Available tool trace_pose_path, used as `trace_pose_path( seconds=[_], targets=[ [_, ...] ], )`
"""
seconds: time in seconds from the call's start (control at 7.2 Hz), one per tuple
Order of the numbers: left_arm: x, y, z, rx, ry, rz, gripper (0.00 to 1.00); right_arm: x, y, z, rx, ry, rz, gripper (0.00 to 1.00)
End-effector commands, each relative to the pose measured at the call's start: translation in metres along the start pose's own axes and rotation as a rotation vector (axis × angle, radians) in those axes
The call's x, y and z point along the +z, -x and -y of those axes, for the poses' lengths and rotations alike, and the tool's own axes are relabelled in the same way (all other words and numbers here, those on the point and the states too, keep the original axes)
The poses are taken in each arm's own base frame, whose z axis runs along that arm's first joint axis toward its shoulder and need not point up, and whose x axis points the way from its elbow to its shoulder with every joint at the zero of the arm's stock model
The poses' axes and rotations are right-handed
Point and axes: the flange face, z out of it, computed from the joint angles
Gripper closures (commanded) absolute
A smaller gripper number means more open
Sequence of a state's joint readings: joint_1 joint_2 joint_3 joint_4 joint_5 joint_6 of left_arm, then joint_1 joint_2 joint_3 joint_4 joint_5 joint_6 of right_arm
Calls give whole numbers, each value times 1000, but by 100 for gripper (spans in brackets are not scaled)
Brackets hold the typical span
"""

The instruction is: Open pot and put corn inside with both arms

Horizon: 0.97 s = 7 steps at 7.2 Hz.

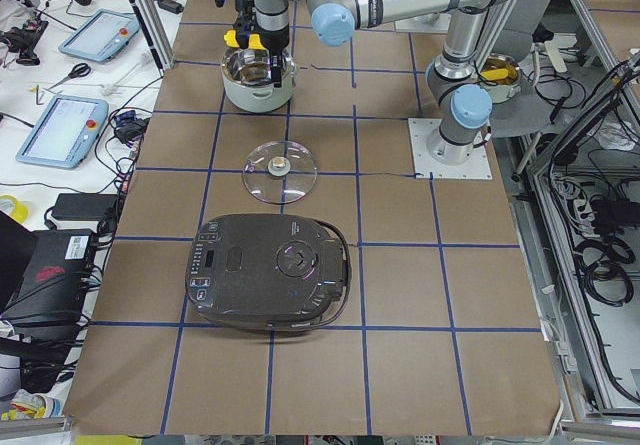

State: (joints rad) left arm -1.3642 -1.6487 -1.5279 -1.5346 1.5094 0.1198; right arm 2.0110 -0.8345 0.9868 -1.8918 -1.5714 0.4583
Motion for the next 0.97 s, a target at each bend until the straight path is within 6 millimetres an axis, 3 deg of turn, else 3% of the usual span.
trace_pose_path(
  seconds=[0.0, 0.56, 0.69, 0.83],
  targets=[
    [-36, -13, -24, -57, -22, 0, 16, 13, 16, -9, 6, 50, 60, 79],
    [-29, -87, -45, -117, -2, 53, 15, 31, 20, -10, 1, 79, 87, 79],
    [-27, -87, -46, -108, -1, 73, 15, 41, 20, -11, -5, 85, 84, 73],
    [-34, -88, -49, -90, -45, 68, 15, 57, 22, -9, -13, 80, 85, 56]
  ],
)
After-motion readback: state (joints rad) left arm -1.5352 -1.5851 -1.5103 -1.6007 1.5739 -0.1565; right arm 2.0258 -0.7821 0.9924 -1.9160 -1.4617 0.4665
